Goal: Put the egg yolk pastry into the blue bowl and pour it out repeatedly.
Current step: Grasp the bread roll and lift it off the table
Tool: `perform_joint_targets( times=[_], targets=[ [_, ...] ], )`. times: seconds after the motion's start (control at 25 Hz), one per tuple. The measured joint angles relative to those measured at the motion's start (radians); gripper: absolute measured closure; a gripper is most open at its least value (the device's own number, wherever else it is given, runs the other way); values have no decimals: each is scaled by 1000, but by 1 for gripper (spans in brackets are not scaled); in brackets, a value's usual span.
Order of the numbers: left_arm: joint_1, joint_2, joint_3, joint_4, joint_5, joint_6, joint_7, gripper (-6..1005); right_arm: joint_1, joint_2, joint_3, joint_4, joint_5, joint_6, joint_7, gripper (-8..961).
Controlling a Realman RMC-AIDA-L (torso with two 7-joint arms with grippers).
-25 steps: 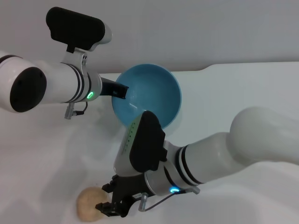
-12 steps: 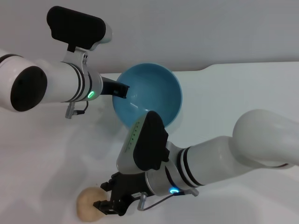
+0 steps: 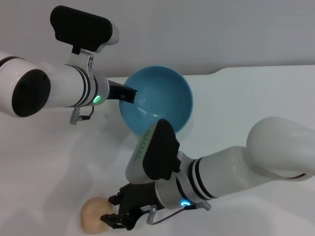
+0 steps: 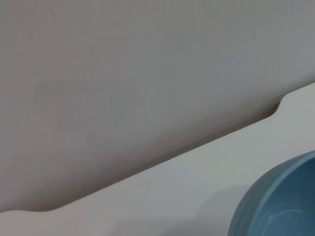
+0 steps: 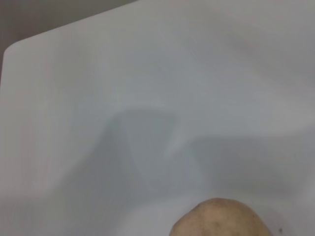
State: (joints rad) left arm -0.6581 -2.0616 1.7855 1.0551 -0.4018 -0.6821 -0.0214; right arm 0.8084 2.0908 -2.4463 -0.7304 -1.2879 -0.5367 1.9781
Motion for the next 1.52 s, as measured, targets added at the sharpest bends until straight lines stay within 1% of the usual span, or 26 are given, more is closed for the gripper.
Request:
perform_joint_targets(
  times=[0.32, 0.76, 1.2, 1.52],
  targets=[
    [1, 0, 6, 0, -2, -1, 0, 993, 6, 0, -24, 27, 45, 1, -6, 626],
    [0, -2, 11, 2, -4, -1, 0, 994, 7, 0, -25, 41, 68, 22, -35, 681],
    [9, -2, 11, 11, -5, -1, 0, 993, 11, 0, -20, 45, 79, 24, -73, 775],
    [9, 1, 11, 11, -3, -1, 0, 994, 15, 0, -24, 47, 79, 26, -87, 906]
  ],
)
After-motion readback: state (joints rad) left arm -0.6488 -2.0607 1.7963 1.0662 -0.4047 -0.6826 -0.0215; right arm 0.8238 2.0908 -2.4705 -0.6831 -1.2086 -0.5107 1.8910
